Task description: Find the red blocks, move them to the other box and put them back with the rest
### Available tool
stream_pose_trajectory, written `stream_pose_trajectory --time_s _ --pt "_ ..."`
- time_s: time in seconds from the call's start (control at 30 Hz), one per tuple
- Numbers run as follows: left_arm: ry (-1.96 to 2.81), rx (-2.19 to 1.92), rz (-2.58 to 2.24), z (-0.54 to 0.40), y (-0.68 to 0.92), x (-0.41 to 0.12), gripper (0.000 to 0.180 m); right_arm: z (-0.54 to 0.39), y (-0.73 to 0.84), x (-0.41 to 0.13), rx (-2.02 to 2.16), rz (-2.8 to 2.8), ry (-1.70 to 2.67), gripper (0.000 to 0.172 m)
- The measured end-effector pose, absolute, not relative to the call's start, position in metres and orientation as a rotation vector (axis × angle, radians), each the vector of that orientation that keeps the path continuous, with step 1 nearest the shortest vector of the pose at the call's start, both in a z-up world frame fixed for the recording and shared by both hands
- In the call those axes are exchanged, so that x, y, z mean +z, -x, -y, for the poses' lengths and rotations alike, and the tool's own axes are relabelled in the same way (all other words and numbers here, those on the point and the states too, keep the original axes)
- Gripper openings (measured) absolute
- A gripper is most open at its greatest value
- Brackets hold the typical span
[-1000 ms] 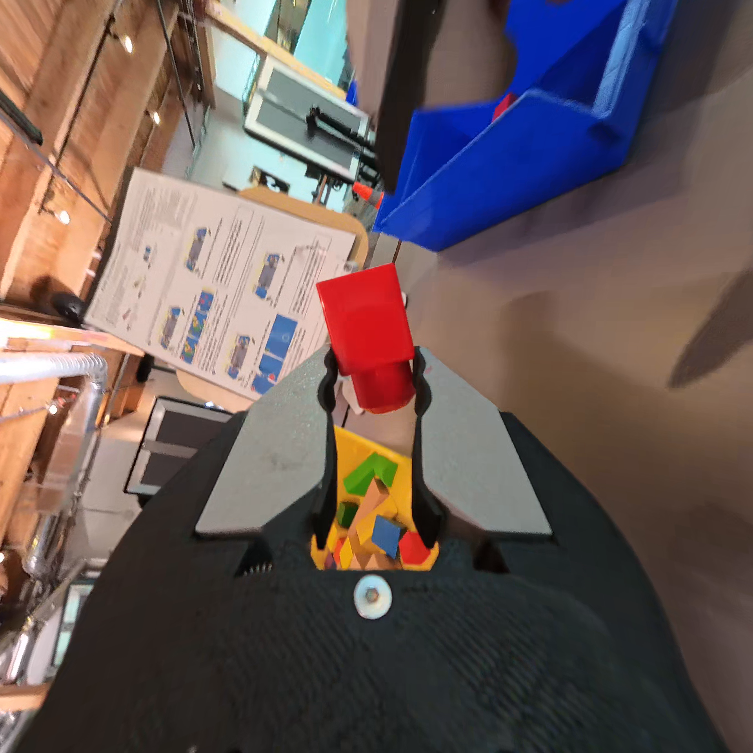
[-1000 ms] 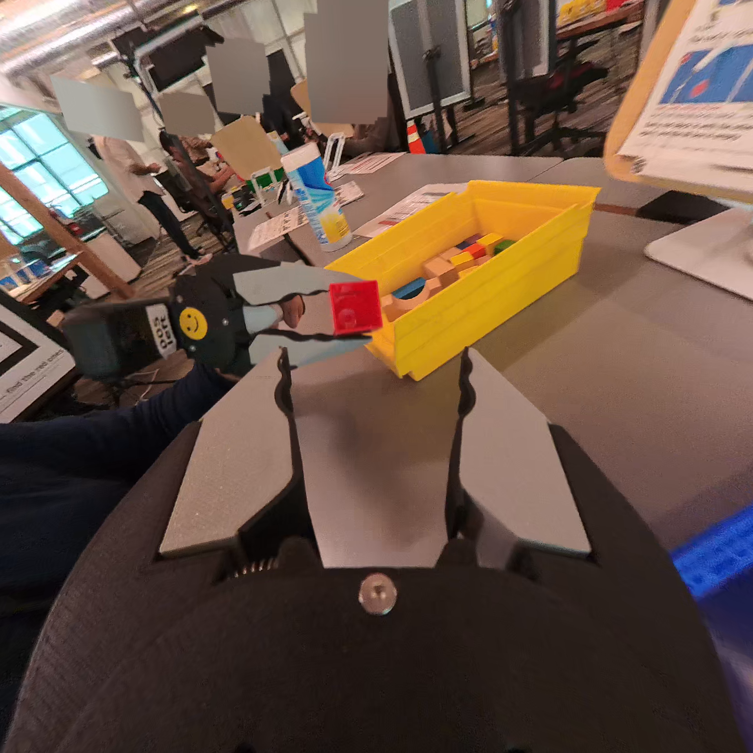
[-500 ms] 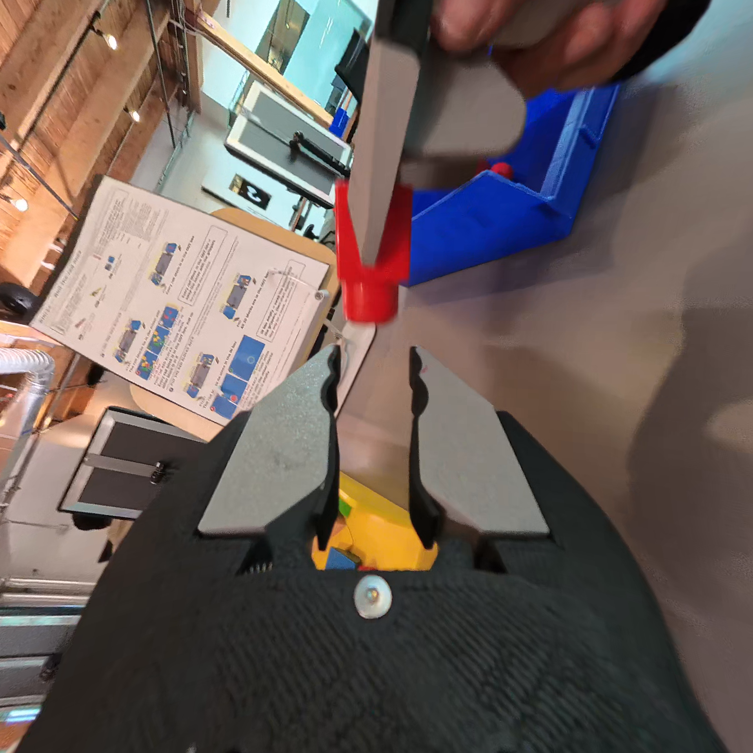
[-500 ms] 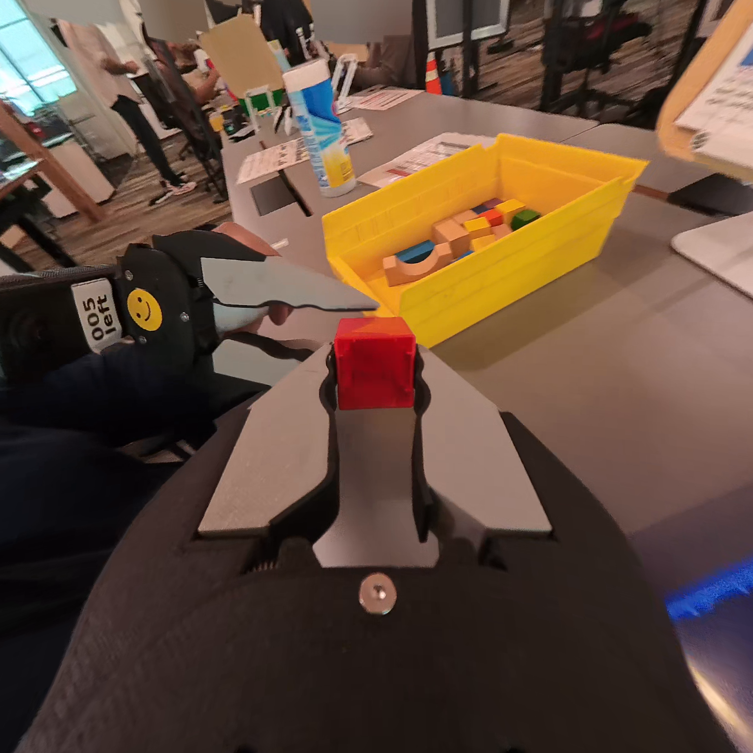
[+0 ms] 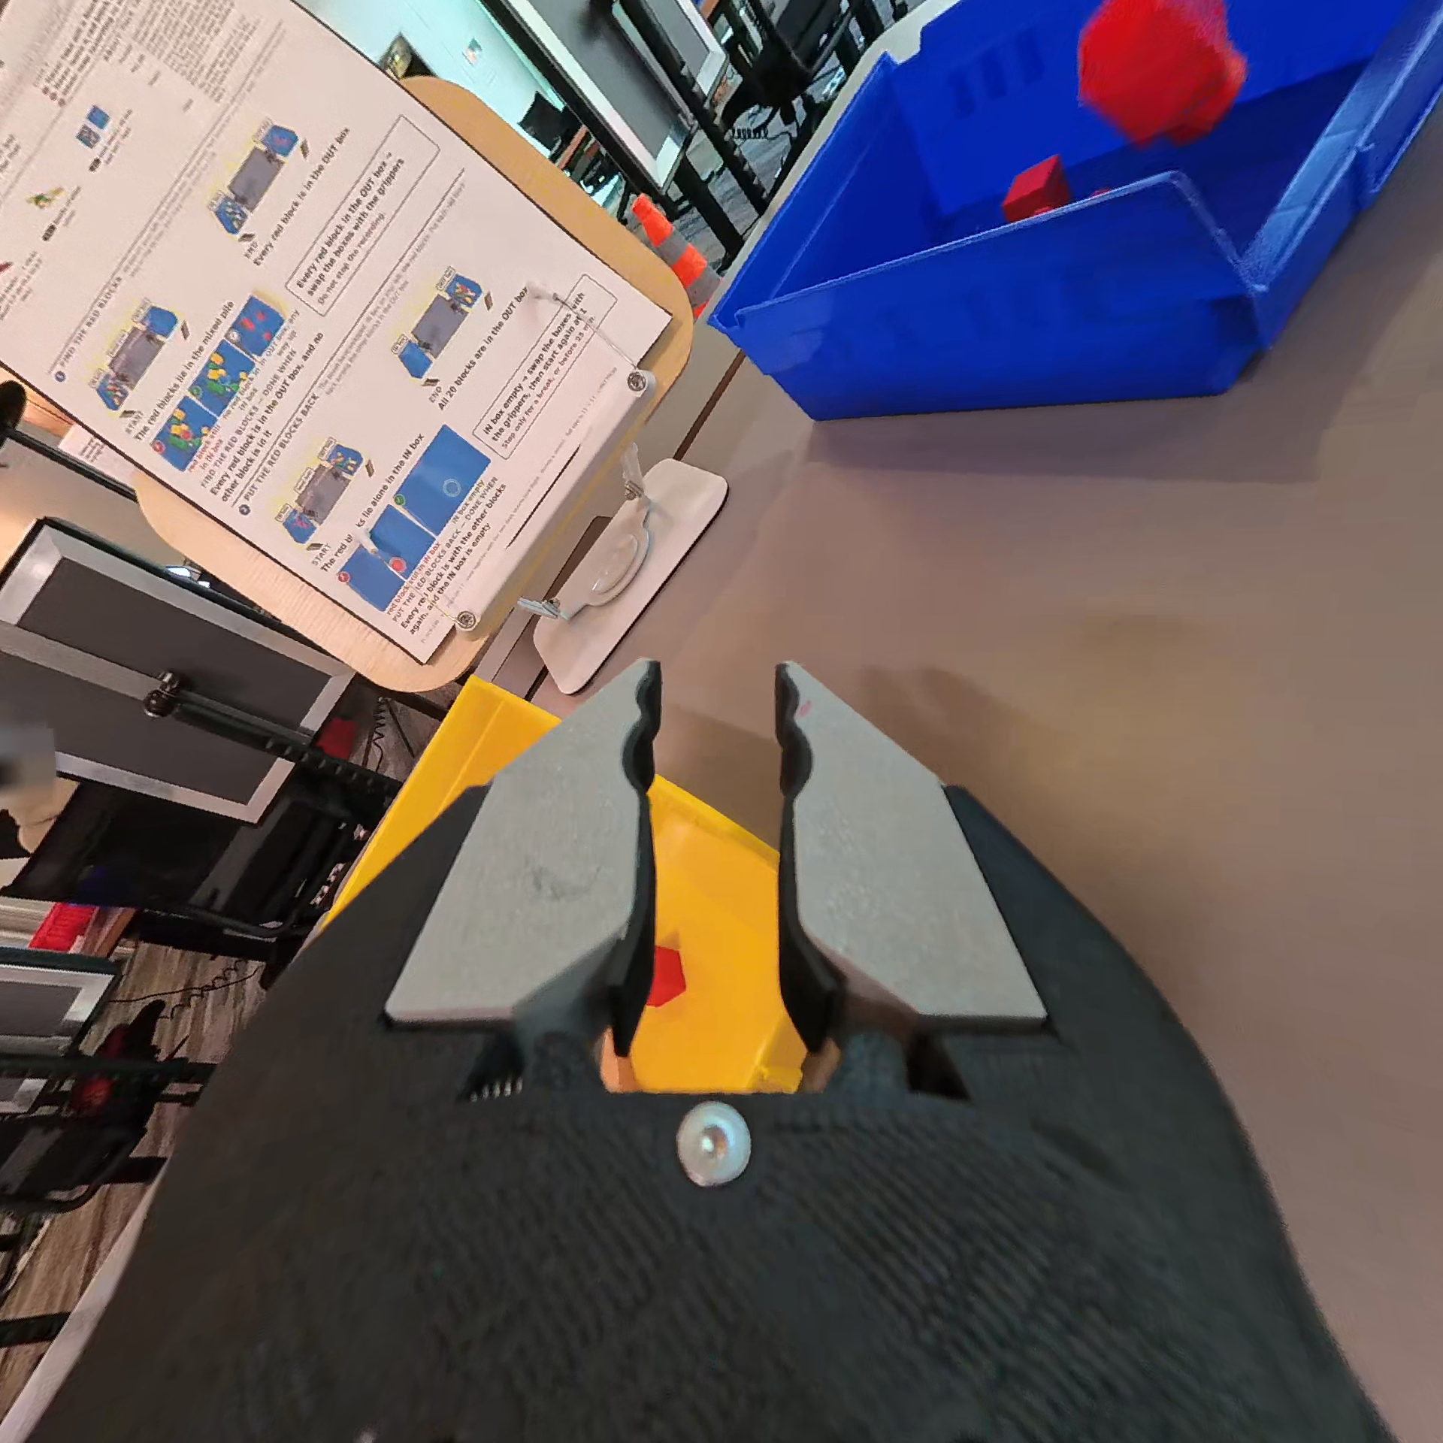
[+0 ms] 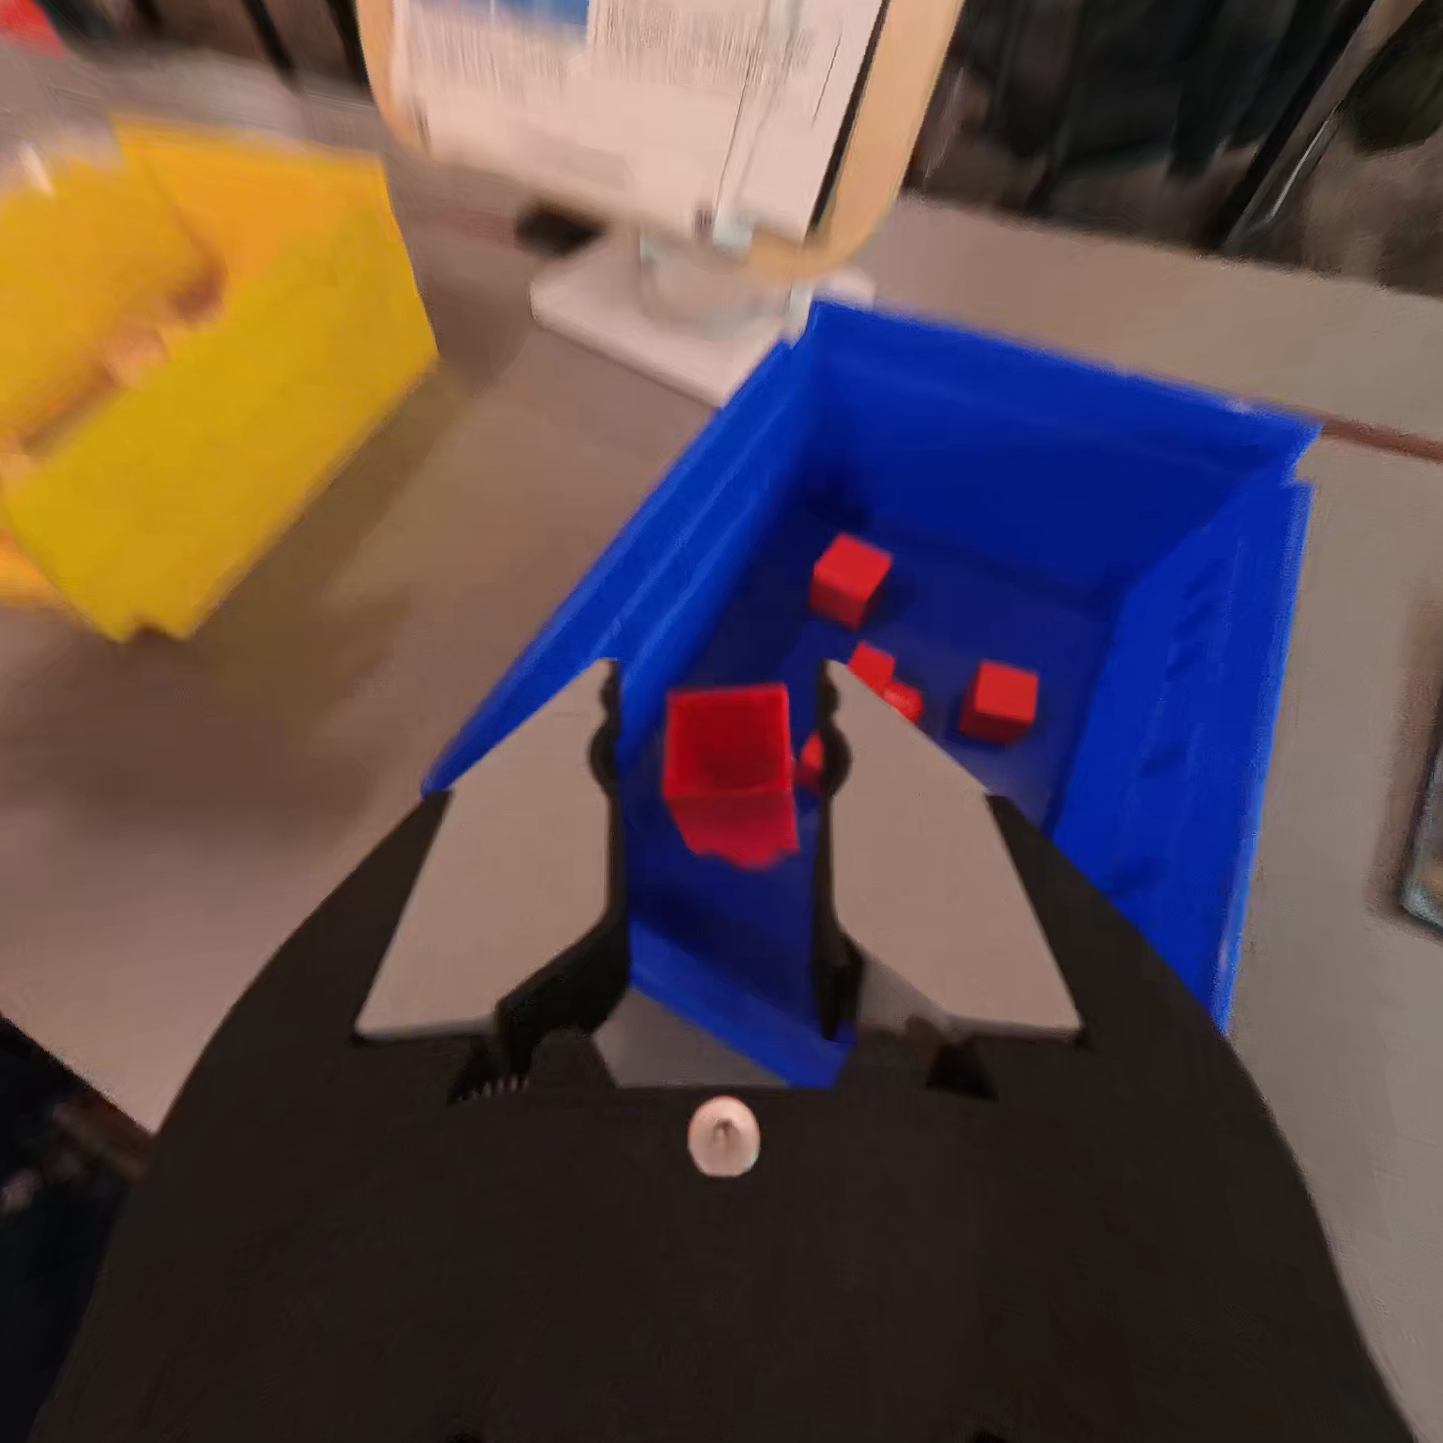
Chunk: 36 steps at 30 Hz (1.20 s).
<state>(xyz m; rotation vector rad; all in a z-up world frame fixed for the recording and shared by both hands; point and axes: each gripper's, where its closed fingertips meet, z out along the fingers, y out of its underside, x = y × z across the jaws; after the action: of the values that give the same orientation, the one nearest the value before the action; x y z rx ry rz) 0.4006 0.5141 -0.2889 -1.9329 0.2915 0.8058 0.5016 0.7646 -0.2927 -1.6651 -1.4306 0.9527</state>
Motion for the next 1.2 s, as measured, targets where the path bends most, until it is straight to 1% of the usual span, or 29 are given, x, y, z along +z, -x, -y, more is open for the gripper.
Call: stream_pose_trajectory --time_s 0.03,0.07,0.13,0.17,0.2,0.33,0.43,0.53,0.63,0.73,0.83,0.97,1.03,1.07,1.2 --pt "1.937 0.805 -0.289 -0.514 -0.4 -0.29 0.027 -0.759 -0.497 -0.282 1.042 1.399 1.633 0.071" --pt "1.939 0.811 -0.287 -0.513 -0.399 -0.29 0.027 -0.753 -0.496 -0.275 1.1 1.394 1.607 0.085" --pt "1.951 0.817 -0.281 -0.51 -0.395 -0.291 0.027 -0.754 -0.5 -0.264 1.092 1.359 1.566 0.102" --pt "1.958 0.818 -0.268 -0.509 -0.392 -0.292 0.027 -0.761 -0.504 -0.256 1.057 1.316 1.538 0.107" --pt "1.965 0.816 -0.251 -0.508 -0.389 -0.292 0.027 -0.768 -0.51 -0.245 1.026 1.258 1.51 0.108" --pt "2.051 0.819 -0.097 -0.492 -0.36 -0.298 0.027 -0.768 -0.538 -0.192 1.091 1.062 1.34 0.099" --pt "2.133 0.711 0.101 -0.47 -0.33 -0.31 0.03 -0.758 -0.552 -0.171 1.14 1.02 1.266 0.095" --pt "2.219 0.577 0.292 -0.446 -0.302 -0.33 0.042 -0.753 -0.556 -0.168 1.13 1.038 1.255 0.094" --pt "2.281 0.483 0.362 -0.434 -0.282 -0.351 0.044 -0.746 -0.551 -0.17 1.134 1.065 1.248 0.088" --pt "2.369 0.446 0.389 -0.428 -0.266 -0.37 0.042 -0.74 -0.543 -0.174 1.128 1.094 1.25 0.087" --pt "2.403 0.274 0.356 -0.443 -0.274 -0.384 0.036 -0.735 -0.535 -0.18 1.113 1.127 1.26 0.086" --pt "2.547 0.302 0.297 -0.449 -0.265 -0.407 0.027 -0.729 -0.525 -0.188 1.092 1.169 1.268 0.085" --pt "2.622 0.288 0.302 -0.45 -0.26 -0.418 0.029 -0.727 -0.523 -0.191 1.078 1.185 1.271 0.085" --pt "2.641 0.307 0.312 -0.451 -0.255 -0.42 0.033 -0.726 -0.522 -0.191 1.073 1.189 1.269 0.085" --pt "2.71 0.126 0.345 -0.456 -0.265 -0.433 0.021 -0.725 -0.525 -0.188 1.069 1.185 1.257 0.084"
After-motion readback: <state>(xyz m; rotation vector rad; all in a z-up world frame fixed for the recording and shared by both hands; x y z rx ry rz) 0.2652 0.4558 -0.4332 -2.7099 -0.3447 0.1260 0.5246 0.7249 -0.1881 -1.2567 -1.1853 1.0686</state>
